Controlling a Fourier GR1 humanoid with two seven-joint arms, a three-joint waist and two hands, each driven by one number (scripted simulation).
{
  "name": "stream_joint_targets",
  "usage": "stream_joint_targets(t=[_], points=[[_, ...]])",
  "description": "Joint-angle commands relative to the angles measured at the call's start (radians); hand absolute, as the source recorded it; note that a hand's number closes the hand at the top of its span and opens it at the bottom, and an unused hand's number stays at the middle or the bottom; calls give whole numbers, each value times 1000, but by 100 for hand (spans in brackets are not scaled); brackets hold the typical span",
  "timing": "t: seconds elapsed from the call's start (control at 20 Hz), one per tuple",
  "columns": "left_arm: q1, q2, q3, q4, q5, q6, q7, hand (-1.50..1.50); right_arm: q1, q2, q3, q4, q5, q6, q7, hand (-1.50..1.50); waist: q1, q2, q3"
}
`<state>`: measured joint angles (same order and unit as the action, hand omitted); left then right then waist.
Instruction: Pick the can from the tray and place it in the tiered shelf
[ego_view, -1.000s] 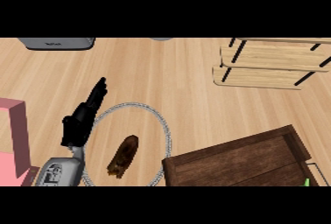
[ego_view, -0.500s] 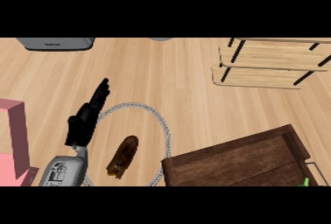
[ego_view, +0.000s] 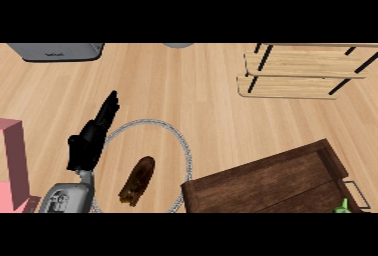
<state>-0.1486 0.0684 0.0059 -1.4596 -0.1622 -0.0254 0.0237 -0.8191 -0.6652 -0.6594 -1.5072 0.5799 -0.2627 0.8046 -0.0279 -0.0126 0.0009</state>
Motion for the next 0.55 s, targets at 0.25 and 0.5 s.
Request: stream_joint_targets(t=[0.25, 0.5], points=[[-24, 8, 17, 27, 3, 0, 9, 0, 322, -189, -332, -175, -289, 377, 40, -150, -25, 3, 0], [-7, 18, 37, 50, 24, -15, -52, 0, 481, -175, -551, -148, -475, 544, -62, -150, -12, 6, 0]])
